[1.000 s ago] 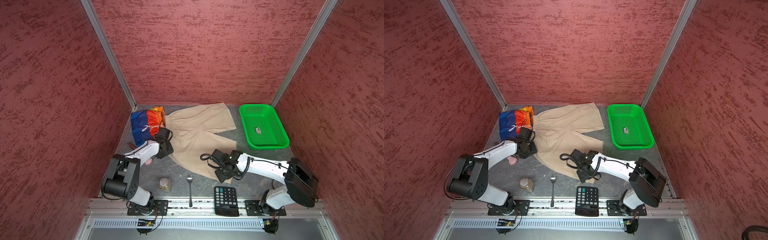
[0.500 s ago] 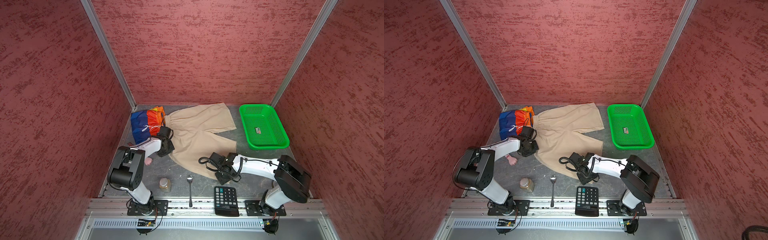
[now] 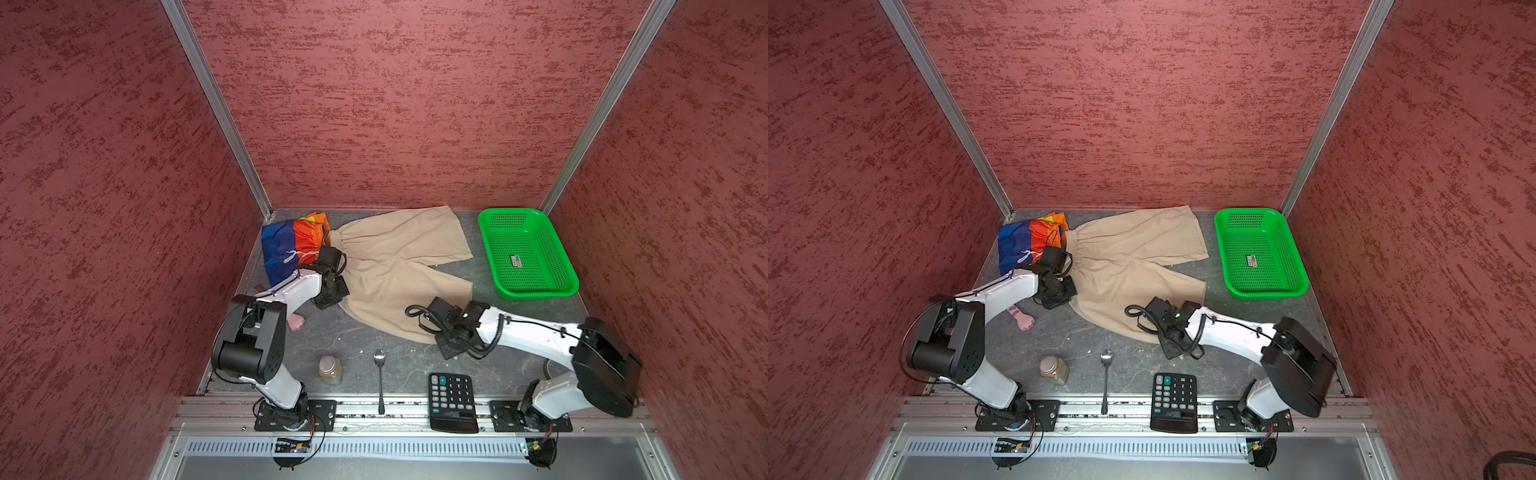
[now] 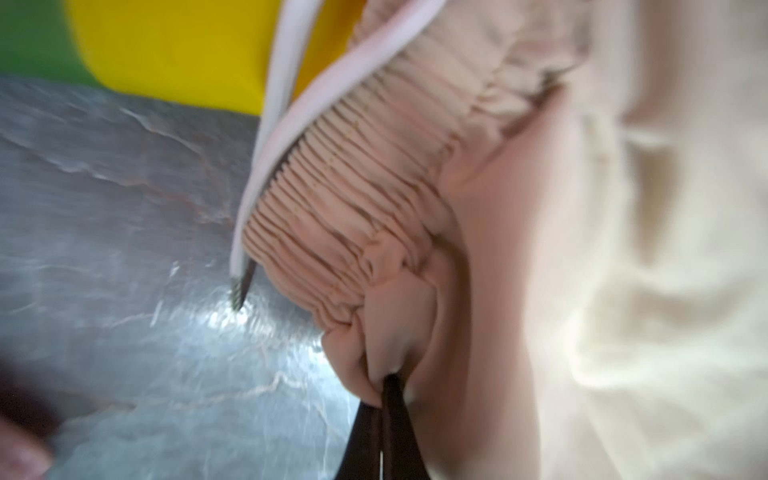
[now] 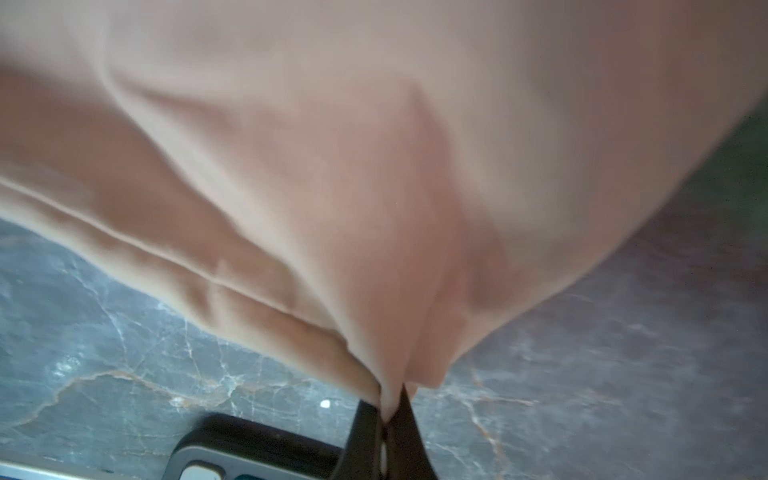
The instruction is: Fold and stack the shorts
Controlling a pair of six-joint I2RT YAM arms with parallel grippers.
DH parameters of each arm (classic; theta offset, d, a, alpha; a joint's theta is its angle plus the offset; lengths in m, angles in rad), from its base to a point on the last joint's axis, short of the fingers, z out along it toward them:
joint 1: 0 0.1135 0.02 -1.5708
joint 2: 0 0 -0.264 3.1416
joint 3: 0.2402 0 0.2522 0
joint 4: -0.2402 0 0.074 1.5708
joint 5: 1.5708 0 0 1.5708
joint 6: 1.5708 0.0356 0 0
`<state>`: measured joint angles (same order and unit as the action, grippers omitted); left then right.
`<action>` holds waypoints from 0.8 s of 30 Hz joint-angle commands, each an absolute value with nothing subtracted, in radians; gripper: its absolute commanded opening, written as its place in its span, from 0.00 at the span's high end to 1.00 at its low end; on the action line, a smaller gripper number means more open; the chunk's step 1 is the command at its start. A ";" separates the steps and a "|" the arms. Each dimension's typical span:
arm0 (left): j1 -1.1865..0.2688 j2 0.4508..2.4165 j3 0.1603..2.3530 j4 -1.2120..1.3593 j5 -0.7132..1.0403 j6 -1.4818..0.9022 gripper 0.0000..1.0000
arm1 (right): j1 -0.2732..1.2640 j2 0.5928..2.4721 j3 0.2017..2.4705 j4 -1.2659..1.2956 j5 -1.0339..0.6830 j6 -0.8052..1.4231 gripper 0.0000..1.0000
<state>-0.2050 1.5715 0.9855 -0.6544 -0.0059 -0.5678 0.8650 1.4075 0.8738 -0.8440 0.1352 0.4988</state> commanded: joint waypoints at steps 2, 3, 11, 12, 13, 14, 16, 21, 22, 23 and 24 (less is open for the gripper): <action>-0.210 1.447 1.069 -0.775 -0.037 -0.557 1.00 | 0.787 1.232 0.937 -0.919 0.310 0.570 1.00; -0.216 1.422 1.085 -0.796 -0.042 -0.557 1.00 | 0.770 1.198 0.949 -0.926 0.320 0.571 1.00; -0.270 1.299 1.131 -0.935 -0.066 -0.587 1.00 | 0.718 1.043 1.075 -1.056 0.446 0.632 1.00; -0.279 1.287 1.133 -0.950 -0.072 -0.593 1.00 | 0.718 1.029 1.086 -1.062 0.451 0.635 1.00; -0.286 1.272 1.137 -0.968 -0.077 -0.599 1.00 | 0.717 1.017 1.097 -1.069 0.454 0.641 1.00; -0.294 1.258 1.140 -0.985 -0.080 -0.605 1.00 | 0.716 1.003 1.109 -1.075 0.456 0.647 1.00; -0.302 1.232 1.149 -1.018 -0.082 -0.618 1.00 | 0.716 0.996 1.133 -1.081 0.457 0.649 1.00; -0.313 1.181 1.202 -1.093 -0.084 -0.635 1.00 | 0.716 1.032 1.211 -1.074 0.464 0.608 1.00; -0.313 1.175 1.216 -1.105 -0.084 -0.637 1.00 | 0.716 1.046 1.230 -1.066 0.469 0.595 1.00; -0.312 1.171 1.231 -1.113 -0.086 -0.638 1.00 | 0.716 1.060 1.251 -1.054 0.477 0.580 1.00; -0.312 1.169 1.246 -1.119 -0.090 -0.638 1.00 | 0.715 1.074 1.270 -1.042 0.486 0.565 1.00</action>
<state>-0.3206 1.1896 1.2087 -1.0447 -0.0135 -0.6250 0.7300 1.0561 1.2148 -1.0199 0.3843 0.5873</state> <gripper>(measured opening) 0.047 0.050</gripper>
